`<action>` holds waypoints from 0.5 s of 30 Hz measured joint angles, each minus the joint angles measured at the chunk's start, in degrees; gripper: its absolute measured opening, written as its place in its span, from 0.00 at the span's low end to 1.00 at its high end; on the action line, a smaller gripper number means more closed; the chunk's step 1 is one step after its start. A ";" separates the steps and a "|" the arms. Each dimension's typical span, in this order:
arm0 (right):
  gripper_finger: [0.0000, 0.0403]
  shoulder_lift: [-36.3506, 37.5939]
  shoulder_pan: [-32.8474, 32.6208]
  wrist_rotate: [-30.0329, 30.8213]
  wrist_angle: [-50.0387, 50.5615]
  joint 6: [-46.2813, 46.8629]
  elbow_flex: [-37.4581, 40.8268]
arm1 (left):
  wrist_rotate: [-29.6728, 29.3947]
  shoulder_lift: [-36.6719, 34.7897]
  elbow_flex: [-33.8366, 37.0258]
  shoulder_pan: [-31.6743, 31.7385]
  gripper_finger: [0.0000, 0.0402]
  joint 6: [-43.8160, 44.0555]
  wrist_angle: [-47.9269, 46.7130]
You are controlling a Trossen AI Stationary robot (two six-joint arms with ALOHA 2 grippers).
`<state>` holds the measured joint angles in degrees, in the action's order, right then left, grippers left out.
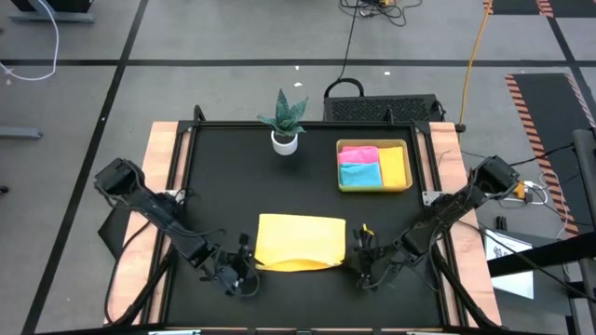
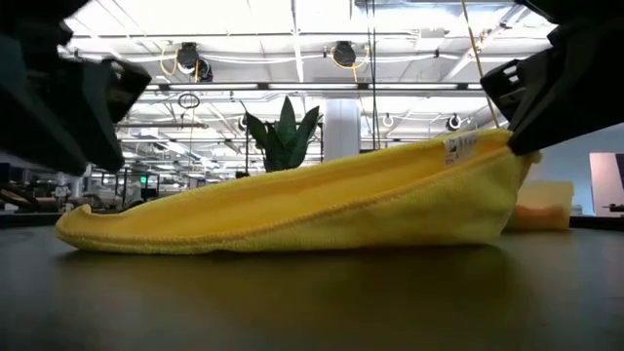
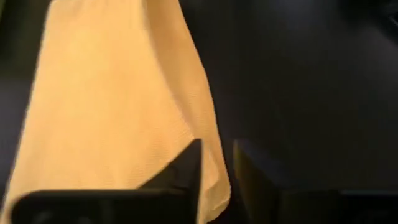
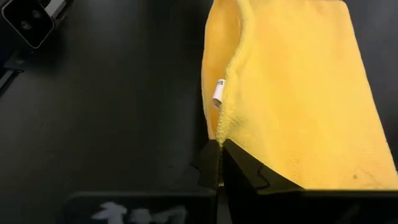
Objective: Fold microfiber towels
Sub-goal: Fold the yellow microfiber cloth
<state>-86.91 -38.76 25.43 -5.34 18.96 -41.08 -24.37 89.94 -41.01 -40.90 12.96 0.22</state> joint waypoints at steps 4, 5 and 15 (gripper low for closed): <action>0.01 0.00 -0.02 -0.13 0.04 0.61 0.00 | 3.92 3.73 0.02 1.45 0.40 0.89 0.24; 0.01 0.00 -0.16 -0.11 0.04 0.93 0.00 | 4.20 4.67 0.02 1.71 0.42 1.11 0.31; 0.01 0.00 -2.30 -0.57 1.14 1.41 0.04 | -3.50 3.70 0.02 1.76 0.19 5.51 -0.46</action>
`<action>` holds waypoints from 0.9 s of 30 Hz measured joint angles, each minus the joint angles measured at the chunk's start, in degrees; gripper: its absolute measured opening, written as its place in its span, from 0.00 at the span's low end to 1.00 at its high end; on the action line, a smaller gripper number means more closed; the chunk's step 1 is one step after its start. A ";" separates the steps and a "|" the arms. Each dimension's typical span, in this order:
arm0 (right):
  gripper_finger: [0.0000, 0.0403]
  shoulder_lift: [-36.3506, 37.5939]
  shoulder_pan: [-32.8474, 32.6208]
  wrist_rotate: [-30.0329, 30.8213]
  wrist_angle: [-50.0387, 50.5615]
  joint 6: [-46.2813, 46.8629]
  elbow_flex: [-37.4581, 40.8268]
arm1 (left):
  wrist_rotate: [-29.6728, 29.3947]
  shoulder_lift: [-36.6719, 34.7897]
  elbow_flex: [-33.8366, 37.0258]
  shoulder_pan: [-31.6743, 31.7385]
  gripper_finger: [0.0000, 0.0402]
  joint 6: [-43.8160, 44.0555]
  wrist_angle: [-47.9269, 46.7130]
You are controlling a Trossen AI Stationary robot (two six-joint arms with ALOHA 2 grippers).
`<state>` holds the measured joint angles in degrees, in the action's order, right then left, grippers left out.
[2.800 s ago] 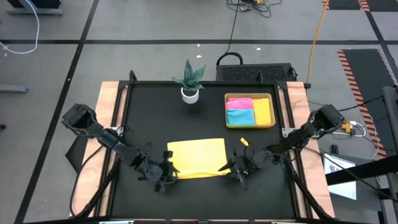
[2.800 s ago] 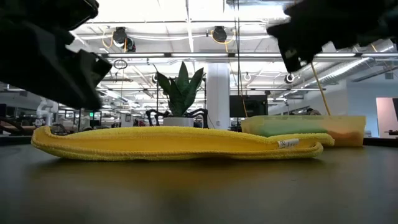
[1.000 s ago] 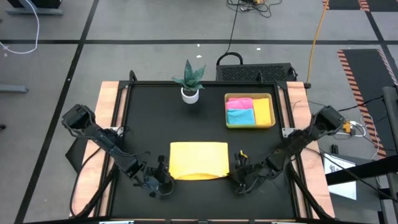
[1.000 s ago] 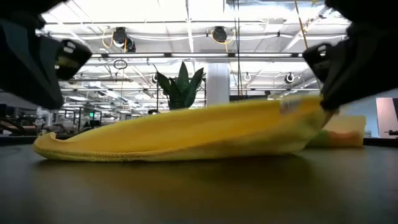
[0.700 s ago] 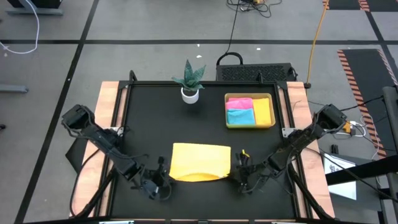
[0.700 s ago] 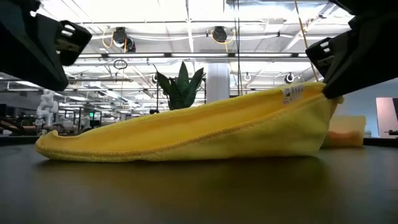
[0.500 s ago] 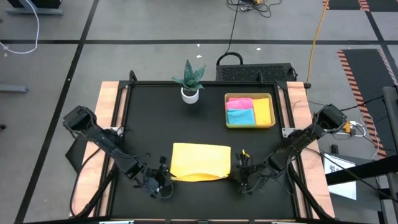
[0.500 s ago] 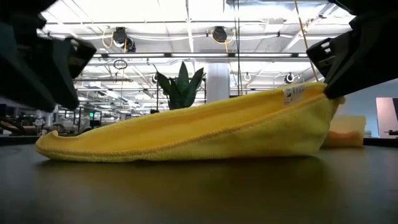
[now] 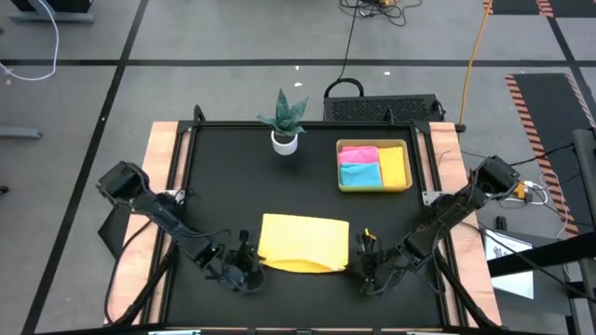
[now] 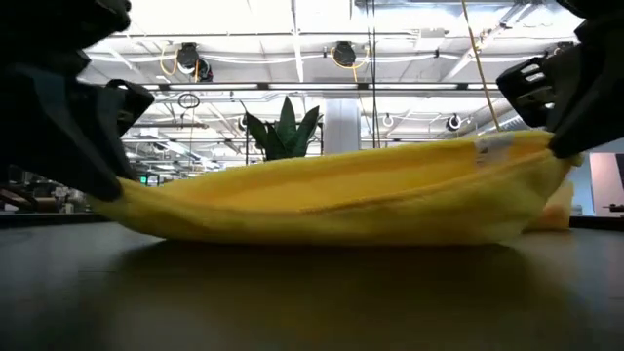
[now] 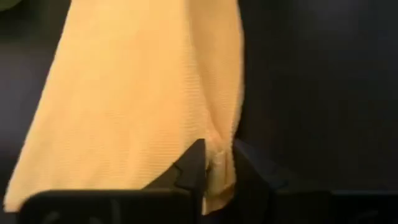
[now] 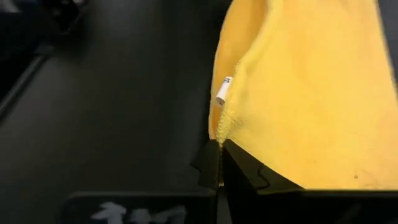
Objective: Fold microfiber towels
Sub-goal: Fold the yellow microfiber cloth
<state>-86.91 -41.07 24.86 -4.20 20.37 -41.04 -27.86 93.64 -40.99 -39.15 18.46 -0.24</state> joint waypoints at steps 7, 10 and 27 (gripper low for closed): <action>0.07 0.00 -0.40 -7.37 1.44 5.25 0.00 | 11.92 -2.65 -0.04 -0.12 0.10 0.76 1.89; 0.15 0.00 -0.43 -8.95 2.89 8.67 0.00 | 12.85 -2.62 -0.02 -0.43 0.20 0.75 3.32; 0.33 -3.70 -0.68 -7.16 -8.59 5.98 0.02 | 10.66 3.02 -0.04 0.04 0.35 -2.50 4.20</action>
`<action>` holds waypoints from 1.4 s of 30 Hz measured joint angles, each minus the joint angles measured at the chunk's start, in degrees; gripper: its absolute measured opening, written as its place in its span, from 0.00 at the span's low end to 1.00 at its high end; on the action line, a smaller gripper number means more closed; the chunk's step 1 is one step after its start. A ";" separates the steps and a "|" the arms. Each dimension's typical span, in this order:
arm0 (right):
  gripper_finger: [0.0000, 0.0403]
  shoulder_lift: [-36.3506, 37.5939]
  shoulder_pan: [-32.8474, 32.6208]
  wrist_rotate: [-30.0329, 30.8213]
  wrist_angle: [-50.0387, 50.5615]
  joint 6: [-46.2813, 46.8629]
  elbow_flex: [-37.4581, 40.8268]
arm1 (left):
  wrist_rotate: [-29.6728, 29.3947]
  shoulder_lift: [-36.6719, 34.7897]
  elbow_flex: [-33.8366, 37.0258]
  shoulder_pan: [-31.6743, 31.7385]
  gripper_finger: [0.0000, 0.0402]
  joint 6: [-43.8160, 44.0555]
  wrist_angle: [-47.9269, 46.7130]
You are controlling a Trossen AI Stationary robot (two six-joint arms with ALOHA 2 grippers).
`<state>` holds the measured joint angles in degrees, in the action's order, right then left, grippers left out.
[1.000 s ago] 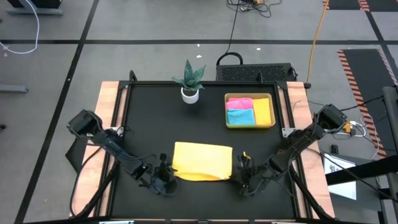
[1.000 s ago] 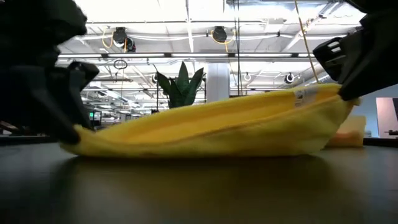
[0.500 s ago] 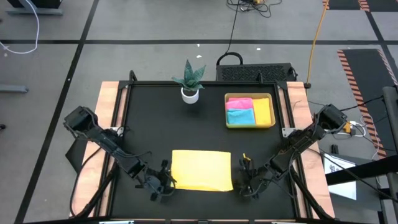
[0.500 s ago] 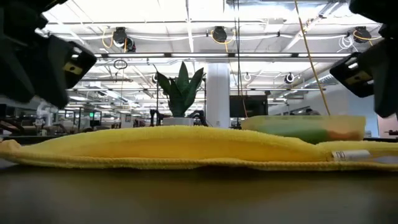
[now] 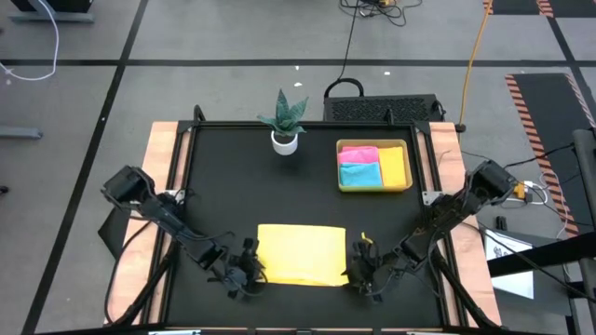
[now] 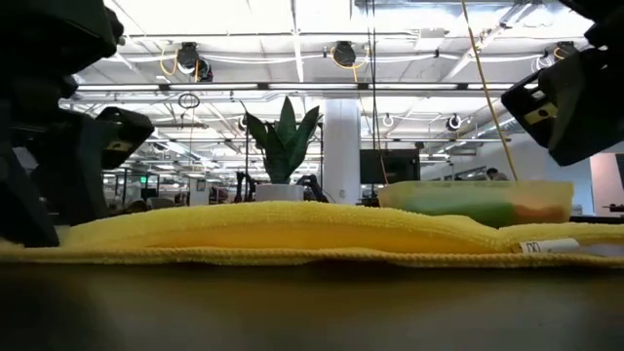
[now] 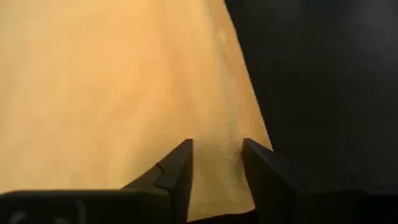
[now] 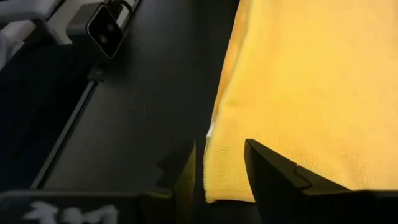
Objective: Fold microfiber towels
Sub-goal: Fold the yellow microfiber cloth
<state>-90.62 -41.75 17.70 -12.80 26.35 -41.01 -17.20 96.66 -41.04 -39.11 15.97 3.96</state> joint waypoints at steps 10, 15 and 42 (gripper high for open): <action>0.30 -0.30 -0.14 -1.28 -0.70 -1.01 0.00 | 2.29 -1.42 -0.92 -0.15 0.08 0.36 -2.66; 0.30 -0.30 -0.14 -1.30 -1.05 -1.99 0.00 | 2.01 -3.95 -4.89 -0.18 0.02 -0.53 -9.94; 0.30 -0.30 0.10 -0.88 -3.24 -3.50 -0.02 | -4.13 -5.15 -18.44 -3.46 0.01 0.46 -40.23</action>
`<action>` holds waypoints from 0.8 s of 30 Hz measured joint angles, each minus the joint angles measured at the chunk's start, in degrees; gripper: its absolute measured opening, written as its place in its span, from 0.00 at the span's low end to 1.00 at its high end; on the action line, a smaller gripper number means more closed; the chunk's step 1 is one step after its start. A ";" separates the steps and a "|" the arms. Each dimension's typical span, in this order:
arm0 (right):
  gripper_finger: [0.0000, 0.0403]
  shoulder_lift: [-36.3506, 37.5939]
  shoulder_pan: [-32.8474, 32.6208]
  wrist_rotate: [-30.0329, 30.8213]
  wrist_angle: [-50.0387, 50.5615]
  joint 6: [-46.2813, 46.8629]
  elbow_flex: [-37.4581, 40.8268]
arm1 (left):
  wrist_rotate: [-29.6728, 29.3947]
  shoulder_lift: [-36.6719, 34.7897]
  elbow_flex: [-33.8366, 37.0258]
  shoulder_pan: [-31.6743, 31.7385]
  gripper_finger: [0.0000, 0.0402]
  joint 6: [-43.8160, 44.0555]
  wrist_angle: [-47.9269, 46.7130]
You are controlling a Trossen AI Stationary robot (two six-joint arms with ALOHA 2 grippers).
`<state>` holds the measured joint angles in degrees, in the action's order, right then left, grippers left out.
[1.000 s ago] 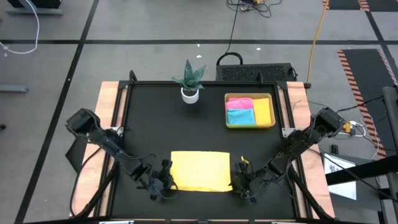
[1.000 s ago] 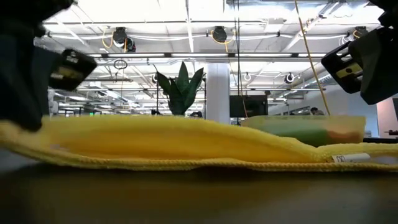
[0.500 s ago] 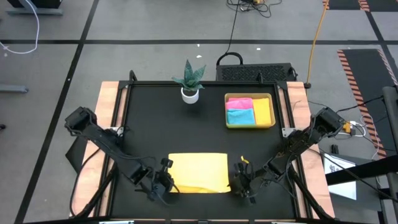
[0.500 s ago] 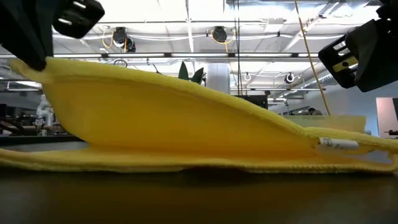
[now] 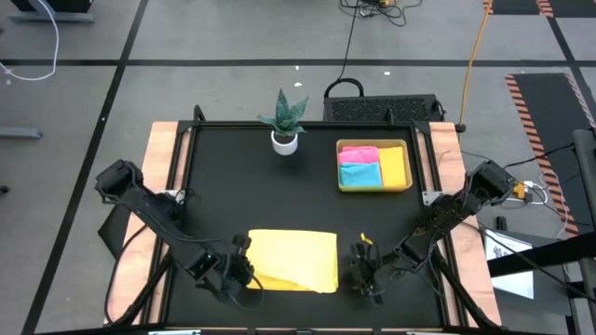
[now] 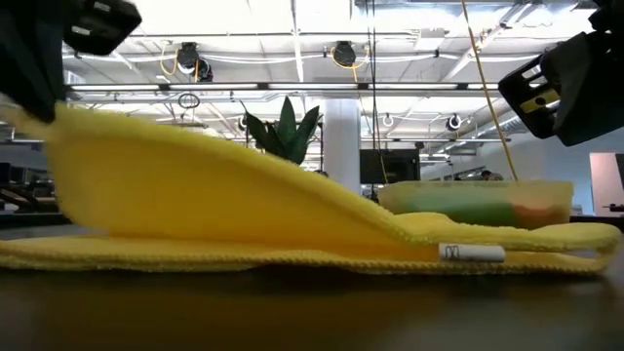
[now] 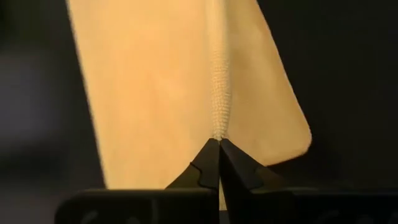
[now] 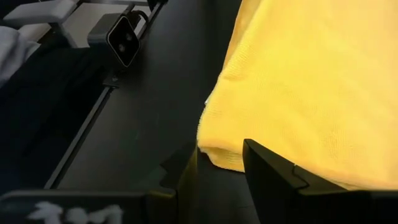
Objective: Fold microfiber towels
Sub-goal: Fold the yellow microfiber cloth
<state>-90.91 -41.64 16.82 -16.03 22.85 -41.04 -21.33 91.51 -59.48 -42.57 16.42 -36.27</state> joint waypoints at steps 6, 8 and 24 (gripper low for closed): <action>0.30 0.00 0.04 0.27 0.00 0.22 0.00 | 0.27 -0.84 0.79 0.54 0.01 -1.19 3.93; 0.30 0.00 0.04 1.50 0.00 -0.07 0.00 | 0.25 -0.82 2.05 0.68 0.03 -0.49 6.59; 0.30 -12.15 0.68 -1.94 -13.70 -12.95 -1.85 | 5.41 -0.75 8.72 1.81 0.36 6.81 20.14</action>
<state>-103.06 -40.97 14.88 -29.74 9.90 -42.89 -15.93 90.76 -50.76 -40.76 23.23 -16.13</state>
